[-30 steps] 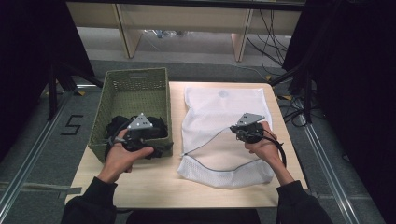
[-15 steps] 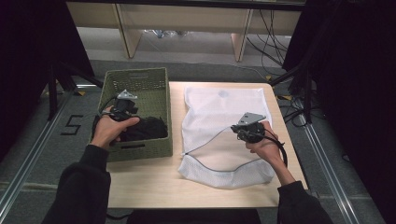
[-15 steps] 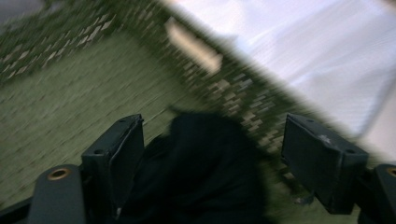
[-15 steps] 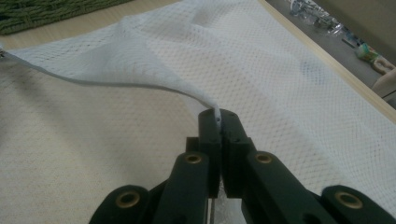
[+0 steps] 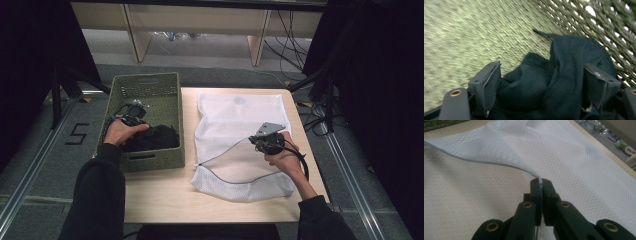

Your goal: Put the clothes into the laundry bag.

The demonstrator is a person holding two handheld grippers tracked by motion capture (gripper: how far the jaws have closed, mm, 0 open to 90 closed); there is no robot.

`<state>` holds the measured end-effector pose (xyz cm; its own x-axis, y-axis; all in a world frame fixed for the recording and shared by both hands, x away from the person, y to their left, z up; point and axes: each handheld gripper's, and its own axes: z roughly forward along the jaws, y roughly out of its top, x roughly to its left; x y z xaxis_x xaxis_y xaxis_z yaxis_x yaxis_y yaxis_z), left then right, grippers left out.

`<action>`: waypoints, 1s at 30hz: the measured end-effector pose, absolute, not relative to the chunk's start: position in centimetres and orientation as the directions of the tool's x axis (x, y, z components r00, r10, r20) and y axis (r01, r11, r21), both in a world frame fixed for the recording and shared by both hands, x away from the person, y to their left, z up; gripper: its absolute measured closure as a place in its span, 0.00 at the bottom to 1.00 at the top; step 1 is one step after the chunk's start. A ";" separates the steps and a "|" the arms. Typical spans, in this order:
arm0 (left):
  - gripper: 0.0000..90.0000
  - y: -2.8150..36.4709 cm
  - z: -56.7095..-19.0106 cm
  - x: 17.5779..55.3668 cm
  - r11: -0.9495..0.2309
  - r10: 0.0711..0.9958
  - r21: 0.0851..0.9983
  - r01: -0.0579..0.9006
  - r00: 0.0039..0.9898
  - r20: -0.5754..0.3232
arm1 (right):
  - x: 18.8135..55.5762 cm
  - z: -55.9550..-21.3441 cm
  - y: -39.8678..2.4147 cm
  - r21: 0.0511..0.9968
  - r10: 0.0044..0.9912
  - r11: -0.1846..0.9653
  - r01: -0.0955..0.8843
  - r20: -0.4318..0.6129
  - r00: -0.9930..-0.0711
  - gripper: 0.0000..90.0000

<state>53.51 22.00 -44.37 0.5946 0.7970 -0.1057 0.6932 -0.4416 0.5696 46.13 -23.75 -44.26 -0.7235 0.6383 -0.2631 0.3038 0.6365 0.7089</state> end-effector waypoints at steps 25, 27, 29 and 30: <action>0.12 22.2 -48.6 53.3 -0.523 0.747 0.465 0.714 0.647 -0.155 | 46.1 -44.7 -23.3 0.692 0.626 0.652 0.309 -0.262 -0.735 0.99; 0.11 21.8 -48.9 53.3 -0.518 0.758 0.467 0.717 0.638 -0.138 | 46.1 -44.8 -23.3 0.690 0.617 0.659 0.300 -0.267 -0.740 0.99; 0.11 21.6 -49.1 53.3 -0.525 0.760 0.468 0.711 0.639 -0.119 | 46.0 -44.7 -23.3 0.690 0.625 0.653 0.313 -0.257 -0.737 0.99; 0.22 21.5 -48.8 53.3 -0.524 0.777 0.461 0.716 0.624 -0.086 | 46.1 -44.7 -23.3 0.692 0.619 0.657 0.299 -0.268 -0.738 0.99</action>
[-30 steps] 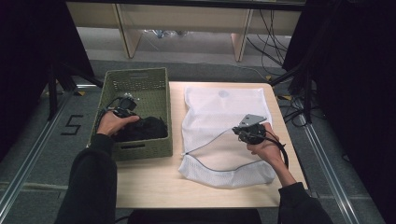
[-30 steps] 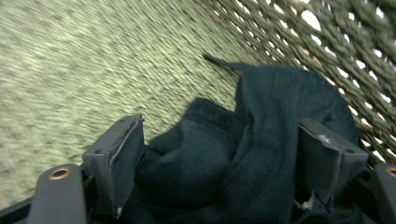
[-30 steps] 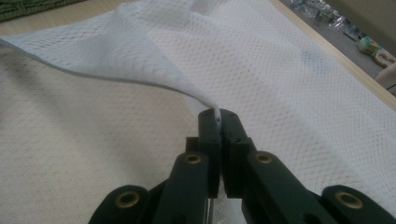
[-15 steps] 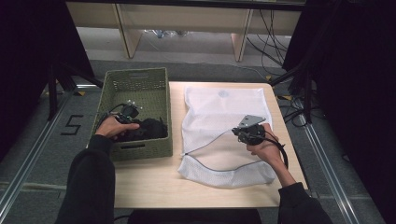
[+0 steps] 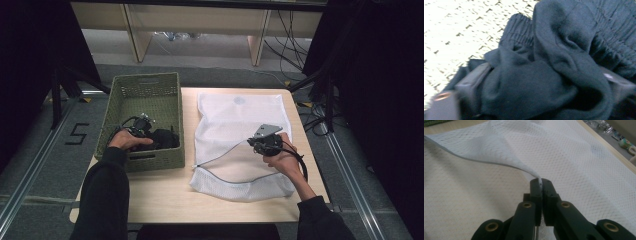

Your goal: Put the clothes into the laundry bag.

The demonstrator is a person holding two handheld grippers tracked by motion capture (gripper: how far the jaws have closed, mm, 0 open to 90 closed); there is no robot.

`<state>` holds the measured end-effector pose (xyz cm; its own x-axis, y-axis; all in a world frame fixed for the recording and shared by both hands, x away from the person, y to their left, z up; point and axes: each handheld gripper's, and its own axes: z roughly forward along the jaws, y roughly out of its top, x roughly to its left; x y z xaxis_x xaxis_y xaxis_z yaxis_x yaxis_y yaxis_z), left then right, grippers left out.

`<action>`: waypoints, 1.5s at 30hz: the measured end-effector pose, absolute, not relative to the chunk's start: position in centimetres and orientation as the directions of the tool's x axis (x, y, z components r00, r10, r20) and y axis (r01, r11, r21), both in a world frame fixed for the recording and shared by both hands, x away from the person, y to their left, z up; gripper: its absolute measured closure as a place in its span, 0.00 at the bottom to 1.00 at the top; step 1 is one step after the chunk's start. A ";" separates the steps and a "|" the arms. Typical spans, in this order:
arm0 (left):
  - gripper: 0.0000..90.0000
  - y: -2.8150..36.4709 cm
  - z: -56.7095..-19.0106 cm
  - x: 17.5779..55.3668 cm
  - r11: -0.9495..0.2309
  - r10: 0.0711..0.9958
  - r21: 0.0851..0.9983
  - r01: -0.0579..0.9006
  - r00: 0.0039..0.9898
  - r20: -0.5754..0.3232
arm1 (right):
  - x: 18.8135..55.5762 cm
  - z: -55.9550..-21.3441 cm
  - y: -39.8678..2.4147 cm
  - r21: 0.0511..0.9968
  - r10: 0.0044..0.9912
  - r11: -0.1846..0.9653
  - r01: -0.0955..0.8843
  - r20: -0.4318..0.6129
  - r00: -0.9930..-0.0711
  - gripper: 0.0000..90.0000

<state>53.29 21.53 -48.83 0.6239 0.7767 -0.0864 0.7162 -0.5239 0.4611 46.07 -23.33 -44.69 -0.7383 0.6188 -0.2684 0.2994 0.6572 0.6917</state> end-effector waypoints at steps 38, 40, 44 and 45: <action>0.08 21.3 -48.4 53.6 -0.496 0.779 0.460 0.736 0.612 -0.138 | 46.6 -44.6 -22.6 0.690 0.614 0.659 0.299 -0.265 -0.743 0.99; 0.05 20.9 -48.7 53.4 -0.520 0.772 0.455 0.724 0.626 -0.114 | 46.6 -44.6 -22.6 0.686 0.599 0.671 0.282 -0.276 -0.752 0.99; 0.34 20.9 -48.2 53.4 -0.564 0.783 0.415 0.713 0.622 -0.004 | 46.5 -44.6 -22.7 0.691 0.614 0.659 0.299 -0.264 -0.744 0.99; 0.42 20.9 -48.2 53.4 -0.539 0.800 0.429 0.725 0.600 -0.009 | 46.5 -44.6 -22.7 0.688 0.610 0.662 0.296 -0.266 -0.746 0.99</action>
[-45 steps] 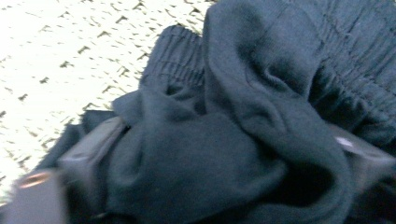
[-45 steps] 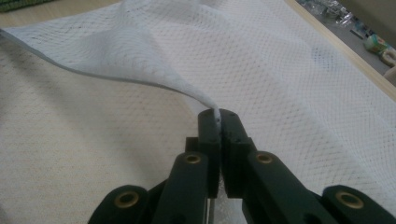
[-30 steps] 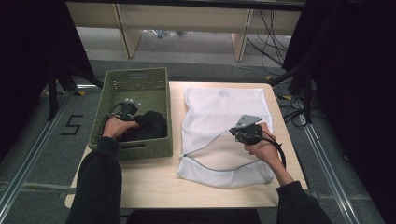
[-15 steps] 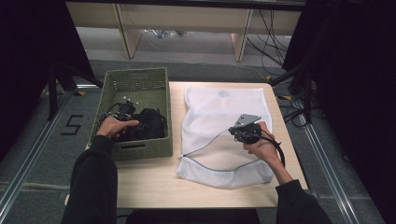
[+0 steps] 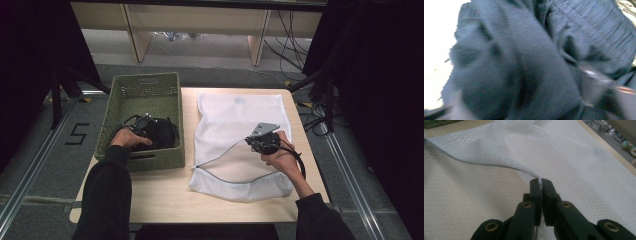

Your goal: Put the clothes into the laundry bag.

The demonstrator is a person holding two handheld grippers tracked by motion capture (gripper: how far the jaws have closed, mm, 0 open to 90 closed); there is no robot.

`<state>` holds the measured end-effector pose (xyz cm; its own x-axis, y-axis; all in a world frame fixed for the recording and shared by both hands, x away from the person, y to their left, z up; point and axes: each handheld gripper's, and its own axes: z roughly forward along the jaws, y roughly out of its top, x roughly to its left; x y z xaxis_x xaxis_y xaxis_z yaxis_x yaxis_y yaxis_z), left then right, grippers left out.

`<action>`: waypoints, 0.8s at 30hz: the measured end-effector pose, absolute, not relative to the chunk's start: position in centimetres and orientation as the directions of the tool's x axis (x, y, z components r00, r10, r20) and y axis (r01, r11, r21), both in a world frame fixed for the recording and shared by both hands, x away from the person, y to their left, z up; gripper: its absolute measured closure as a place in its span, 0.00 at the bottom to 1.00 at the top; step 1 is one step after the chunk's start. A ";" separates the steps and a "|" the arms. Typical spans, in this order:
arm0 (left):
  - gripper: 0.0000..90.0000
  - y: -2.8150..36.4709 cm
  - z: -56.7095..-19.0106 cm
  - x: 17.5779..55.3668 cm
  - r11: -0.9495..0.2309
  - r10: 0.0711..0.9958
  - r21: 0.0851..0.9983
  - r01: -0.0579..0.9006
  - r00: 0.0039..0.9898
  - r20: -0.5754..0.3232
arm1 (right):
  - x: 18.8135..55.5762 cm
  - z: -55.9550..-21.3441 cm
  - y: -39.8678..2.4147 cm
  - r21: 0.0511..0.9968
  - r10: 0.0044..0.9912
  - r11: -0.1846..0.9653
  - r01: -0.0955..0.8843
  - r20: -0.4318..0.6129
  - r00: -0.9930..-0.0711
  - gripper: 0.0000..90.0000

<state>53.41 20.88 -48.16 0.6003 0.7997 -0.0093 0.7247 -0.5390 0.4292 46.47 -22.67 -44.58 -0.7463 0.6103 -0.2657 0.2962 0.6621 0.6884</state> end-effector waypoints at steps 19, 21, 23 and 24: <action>0.83 24.8 -43.2 53.1 -0.234 0.892 0.672 0.703 0.431 -0.140 | 46.6 -44.6 -22.9 0.690 0.610 0.661 0.296 -0.263 -0.748 0.99; 0.83 25.6 -41.8 52.8 -0.215 0.891 0.695 0.686 0.430 -0.148 | 46.4 -44.6 -22.9 0.688 0.618 0.657 0.308 -0.258 -0.742 0.99; 0.83 26.3 -40.4 52.4 -0.169 0.880 0.726 0.666 0.433 -0.193 | 46.5 -44.6 -22.9 0.688 0.614 0.661 0.301 -0.263 -0.744 0.99; 0.83 26.3 -39.8 52.2 -0.126 0.876 0.742 0.658 0.425 -0.229 | 46.5 -44.6 -22.9 0.690 0.618 0.656 0.307 -0.258 -0.742 0.99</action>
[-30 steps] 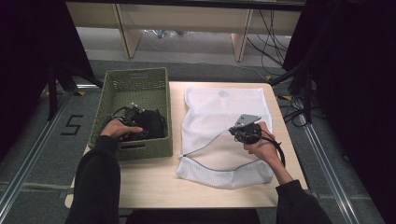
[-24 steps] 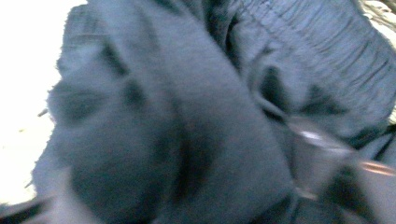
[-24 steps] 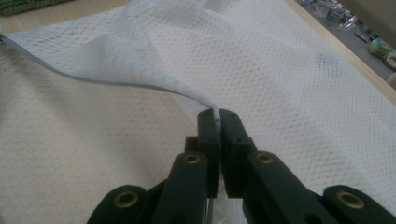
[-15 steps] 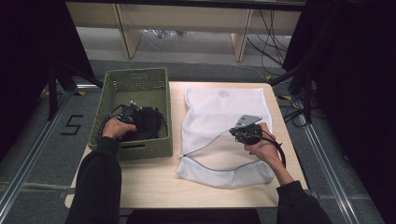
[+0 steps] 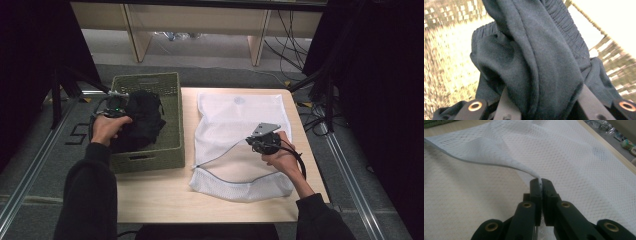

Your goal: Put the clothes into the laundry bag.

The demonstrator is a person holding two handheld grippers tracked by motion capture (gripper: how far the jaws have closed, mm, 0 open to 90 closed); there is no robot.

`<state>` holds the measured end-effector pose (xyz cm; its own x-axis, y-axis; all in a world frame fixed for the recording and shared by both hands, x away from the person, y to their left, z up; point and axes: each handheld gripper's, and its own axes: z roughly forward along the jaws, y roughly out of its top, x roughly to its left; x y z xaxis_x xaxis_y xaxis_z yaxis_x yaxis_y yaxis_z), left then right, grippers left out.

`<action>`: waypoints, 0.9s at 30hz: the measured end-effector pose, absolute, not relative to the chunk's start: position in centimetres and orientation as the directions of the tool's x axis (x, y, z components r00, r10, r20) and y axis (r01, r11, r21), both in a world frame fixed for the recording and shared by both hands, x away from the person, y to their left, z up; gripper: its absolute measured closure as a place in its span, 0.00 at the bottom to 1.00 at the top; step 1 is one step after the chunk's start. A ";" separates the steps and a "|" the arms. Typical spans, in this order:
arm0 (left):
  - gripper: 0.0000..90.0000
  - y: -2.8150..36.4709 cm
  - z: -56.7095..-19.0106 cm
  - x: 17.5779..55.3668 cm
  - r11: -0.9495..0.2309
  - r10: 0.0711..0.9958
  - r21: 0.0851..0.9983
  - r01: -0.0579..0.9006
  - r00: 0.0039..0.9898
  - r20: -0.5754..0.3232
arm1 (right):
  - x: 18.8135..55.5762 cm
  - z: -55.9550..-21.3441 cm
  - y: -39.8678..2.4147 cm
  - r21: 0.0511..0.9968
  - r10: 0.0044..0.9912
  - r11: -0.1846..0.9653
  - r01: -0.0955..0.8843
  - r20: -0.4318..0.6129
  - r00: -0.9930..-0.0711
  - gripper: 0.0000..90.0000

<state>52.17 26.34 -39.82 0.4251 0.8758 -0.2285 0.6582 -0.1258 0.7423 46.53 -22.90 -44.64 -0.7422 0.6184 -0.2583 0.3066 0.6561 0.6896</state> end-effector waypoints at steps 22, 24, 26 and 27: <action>0.83 21.4 -31.1 45.8 -0.046 0.669 0.850 0.525 0.648 -0.364 | 46.7 -44.5 -22.9 0.694 0.609 0.658 0.292 -0.263 -0.748 0.99; 0.83 20.7 -30.5 45.0 -0.057 0.653 0.856 0.514 0.668 -0.357 | 46.7 -44.4 -23.0 0.693 0.605 0.660 0.291 -0.260 -0.752 0.99; 0.84 20.0 -29.9 44.2 -0.053 0.630 0.862 0.504 0.687 -0.363 | 46.6 -44.4 -23.0 0.700 0.624 0.646 0.306 -0.252 -0.740 0.99; 0.84 19.6 -29.6 43.8 -0.054 0.616 0.863 0.503 0.697 -0.368 | 46.6 -44.4 -23.0 0.698 0.619 0.649 0.303 -0.253 -0.743 0.99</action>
<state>43.76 19.64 -29.63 0.6968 0.6158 -0.3678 0.5027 -0.0535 0.8628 46.64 -23.03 -44.38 -0.7432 0.6193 -0.2533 0.3026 0.6487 0.6983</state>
